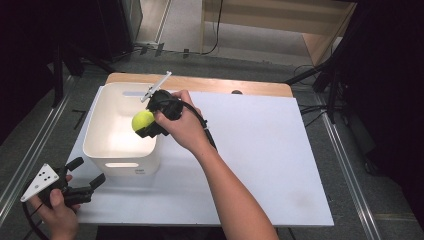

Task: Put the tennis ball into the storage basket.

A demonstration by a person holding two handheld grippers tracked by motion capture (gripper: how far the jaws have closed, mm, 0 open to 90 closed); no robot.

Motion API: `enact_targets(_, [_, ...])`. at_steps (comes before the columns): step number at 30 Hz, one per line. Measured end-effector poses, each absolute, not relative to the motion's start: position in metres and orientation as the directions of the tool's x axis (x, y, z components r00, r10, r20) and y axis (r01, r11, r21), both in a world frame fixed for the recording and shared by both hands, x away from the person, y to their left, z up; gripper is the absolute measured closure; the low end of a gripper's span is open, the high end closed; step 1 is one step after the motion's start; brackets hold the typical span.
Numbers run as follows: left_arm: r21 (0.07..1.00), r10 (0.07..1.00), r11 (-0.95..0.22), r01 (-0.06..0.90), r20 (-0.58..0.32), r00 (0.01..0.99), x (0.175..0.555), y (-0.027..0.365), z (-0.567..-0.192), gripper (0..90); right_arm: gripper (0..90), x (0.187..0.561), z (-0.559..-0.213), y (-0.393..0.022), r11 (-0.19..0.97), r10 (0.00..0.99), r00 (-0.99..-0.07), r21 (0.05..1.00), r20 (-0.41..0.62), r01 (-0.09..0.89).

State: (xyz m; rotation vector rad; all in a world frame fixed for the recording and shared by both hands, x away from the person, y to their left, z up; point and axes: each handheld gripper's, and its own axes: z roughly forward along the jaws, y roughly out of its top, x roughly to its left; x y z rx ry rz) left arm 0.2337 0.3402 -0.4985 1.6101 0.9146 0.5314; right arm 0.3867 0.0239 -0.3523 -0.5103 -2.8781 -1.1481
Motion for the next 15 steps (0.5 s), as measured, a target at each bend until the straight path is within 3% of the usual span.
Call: enact_targets(15, [0.960, 0.792, -0.039, 0.278, -0.140, 0.594, 0.234, 0.341, -0.499, 0.0, 23.5, 0.381, -0.370, 0.042, 0.777, 0.248, -0.966, 0.581, 0.073, 0.244])
